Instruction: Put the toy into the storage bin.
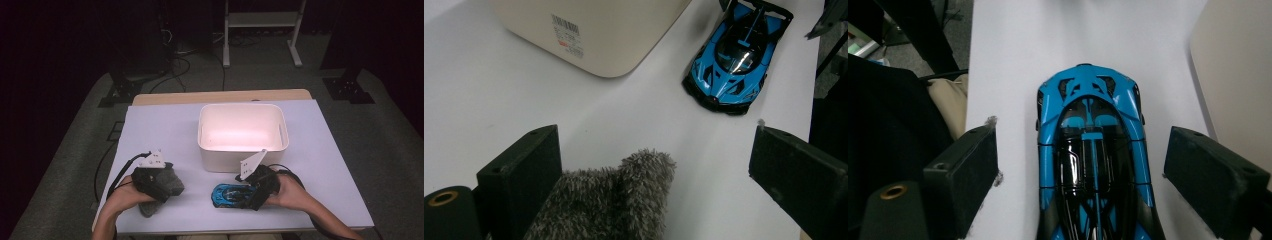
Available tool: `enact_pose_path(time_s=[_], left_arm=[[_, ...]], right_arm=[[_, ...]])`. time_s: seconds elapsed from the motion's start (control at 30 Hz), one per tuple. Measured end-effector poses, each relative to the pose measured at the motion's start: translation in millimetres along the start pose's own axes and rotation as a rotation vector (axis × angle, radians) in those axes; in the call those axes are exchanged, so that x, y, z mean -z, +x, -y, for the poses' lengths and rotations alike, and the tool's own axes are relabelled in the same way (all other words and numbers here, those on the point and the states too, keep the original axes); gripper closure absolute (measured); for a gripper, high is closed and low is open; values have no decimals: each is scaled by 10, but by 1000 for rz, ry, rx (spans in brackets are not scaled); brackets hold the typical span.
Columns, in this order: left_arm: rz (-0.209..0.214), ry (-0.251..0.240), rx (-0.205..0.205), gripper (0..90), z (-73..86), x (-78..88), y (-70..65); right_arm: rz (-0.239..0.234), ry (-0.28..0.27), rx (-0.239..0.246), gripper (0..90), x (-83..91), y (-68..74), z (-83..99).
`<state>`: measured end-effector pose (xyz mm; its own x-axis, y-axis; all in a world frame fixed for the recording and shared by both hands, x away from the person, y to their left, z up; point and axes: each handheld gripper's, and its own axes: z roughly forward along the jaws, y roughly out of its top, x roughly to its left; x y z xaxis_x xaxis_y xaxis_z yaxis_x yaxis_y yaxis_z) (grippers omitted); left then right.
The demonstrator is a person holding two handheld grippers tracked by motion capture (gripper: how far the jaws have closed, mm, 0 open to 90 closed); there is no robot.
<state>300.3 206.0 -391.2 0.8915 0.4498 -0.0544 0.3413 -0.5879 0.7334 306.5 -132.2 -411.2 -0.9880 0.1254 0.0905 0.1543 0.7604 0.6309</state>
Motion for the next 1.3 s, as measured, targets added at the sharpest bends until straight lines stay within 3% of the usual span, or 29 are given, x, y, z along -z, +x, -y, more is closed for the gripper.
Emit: enact_pose_path(time_s=[1.3], left_arm=[[11,12,-8,63,5,-11,-9]], right_arm=[[23,55,9,120,-331,-67,160]])
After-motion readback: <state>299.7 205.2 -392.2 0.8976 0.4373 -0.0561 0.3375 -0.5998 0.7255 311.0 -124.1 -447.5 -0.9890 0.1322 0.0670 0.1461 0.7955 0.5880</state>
